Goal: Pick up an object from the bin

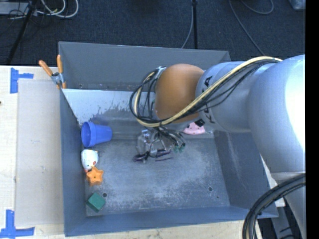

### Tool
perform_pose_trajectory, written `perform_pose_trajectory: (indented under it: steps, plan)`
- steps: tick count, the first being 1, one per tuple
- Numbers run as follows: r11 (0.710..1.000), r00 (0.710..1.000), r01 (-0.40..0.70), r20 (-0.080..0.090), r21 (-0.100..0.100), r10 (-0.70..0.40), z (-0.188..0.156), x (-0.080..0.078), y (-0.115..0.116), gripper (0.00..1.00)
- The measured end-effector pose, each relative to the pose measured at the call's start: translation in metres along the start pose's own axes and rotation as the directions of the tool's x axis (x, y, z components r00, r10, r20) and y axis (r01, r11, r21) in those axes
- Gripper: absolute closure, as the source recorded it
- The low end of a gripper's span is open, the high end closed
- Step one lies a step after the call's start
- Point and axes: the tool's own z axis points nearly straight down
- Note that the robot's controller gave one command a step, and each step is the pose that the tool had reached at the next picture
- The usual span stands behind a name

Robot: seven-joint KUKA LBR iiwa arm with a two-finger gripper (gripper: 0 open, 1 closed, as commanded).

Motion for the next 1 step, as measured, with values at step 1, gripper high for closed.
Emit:
perform_pose_trajectory:
  steps: [1]
  plan:
    - [1.000,1.000,-0.001,0.000,0.000,0.001,0.0000,0.0001,-0.0002,1.00]
